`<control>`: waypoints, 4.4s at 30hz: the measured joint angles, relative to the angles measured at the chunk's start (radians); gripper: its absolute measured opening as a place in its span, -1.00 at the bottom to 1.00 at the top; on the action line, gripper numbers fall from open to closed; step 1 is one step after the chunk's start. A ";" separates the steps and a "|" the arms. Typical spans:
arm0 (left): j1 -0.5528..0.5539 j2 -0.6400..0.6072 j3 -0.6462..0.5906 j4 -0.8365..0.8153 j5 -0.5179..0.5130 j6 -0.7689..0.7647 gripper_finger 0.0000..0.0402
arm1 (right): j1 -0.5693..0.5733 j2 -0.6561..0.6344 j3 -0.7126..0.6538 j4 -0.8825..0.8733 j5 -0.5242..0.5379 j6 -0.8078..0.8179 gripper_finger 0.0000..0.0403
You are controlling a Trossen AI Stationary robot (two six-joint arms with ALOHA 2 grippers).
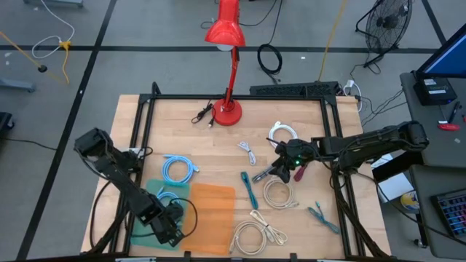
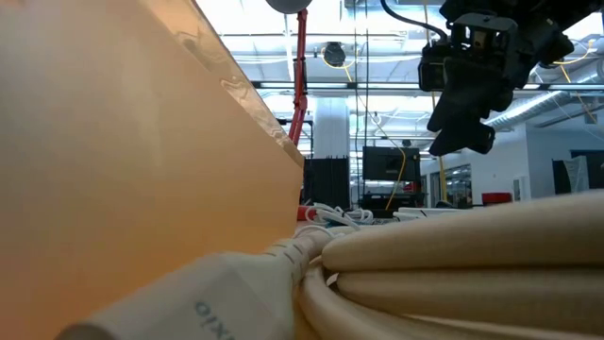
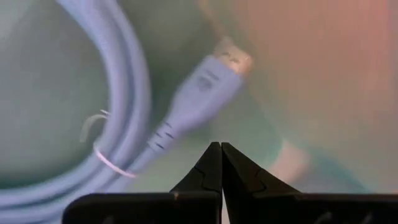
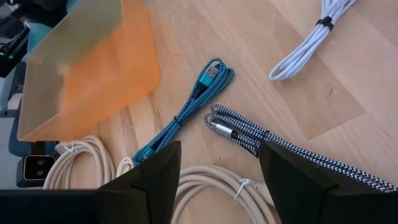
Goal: Pick & Place USB Port
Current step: Put the top light blue USB cable into the blue bin, then put the light blue USB cable into the blue bin
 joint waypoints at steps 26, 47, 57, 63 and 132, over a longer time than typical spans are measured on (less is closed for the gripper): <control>0.027 0.009 0.092 -0.388 -0.158 0.009 -1.00 | 0.000 0.000 0.000 0.002 -0.003 0.027 0.03; 0.022 0.001 0.092 -0.438 -0.381 -0.264 -1.00 | 0.000 0.000 0.000 0.003 0.000 0.046 0.03; -0.062 -0.172 0.092 -0.644 -0.477 -0.445 -1.00 | 0.001 0.000 0.000 0.003 0.000 0.045 0.03; -0.006 -0.326 0.094 -0.818 -0.566 -0.398 -1.00 | 0.001 0.000 0.000 0.003 0.003 0.046 0.03; 1.179 0.024 0.013 -0.568 -0.196 1.777 -0.82 | 0.000 0.000 0.000 0.003 0.190 0.237 0.03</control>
